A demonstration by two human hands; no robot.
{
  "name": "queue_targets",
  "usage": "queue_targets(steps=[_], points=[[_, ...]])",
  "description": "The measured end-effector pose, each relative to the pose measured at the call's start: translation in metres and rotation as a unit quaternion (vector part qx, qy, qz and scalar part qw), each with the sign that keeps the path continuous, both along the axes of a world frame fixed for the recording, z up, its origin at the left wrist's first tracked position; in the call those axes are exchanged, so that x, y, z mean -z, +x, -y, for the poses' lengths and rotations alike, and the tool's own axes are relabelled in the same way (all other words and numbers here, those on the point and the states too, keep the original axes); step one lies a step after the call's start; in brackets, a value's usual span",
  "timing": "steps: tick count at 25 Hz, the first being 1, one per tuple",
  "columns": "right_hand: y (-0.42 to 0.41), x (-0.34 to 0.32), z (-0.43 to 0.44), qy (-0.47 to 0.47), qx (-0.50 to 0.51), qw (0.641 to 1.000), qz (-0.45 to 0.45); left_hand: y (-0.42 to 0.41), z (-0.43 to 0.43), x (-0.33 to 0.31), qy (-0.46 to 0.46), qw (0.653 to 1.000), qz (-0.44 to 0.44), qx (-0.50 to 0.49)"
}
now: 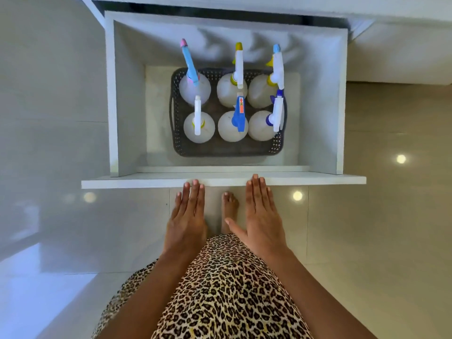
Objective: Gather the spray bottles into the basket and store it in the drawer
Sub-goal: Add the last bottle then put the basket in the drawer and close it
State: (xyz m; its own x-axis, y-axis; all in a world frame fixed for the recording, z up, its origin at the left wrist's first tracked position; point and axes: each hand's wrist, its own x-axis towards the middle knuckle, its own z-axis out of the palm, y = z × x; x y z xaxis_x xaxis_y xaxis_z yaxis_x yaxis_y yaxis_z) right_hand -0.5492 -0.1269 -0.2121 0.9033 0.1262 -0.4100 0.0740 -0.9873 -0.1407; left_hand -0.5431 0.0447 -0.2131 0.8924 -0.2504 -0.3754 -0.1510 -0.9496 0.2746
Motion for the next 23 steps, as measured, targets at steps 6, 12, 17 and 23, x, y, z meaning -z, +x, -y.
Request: queue_targets(steps=[6, 12, 17, 23], points=[[0.038, -0.001, 0.005, 0.004, -0.002, 0.998, -0.069, 0.04, 0.006, -0.011, -0.028, 0.999, -0.022, -0.008], [0.096, 0.001, 0.002, 0.014, 0.018, 0.998, -0.051, 0.098, 0.007, -0.007, -0.018, 1.0, -0.022, 0.004], [0.149, 0.005, -0.001, 0.017, 0.025, 0.999, -0.021, 0.151, 0.01, -0.005, -0.011, 1.0, -0.018, -0.002], [0.204, 0.004, 0.002, 0.011, 0.02, 0.999, -0.023, 0.206, 0.013, -0.007, -0.008, 1.0, -0.018, -0.006]])
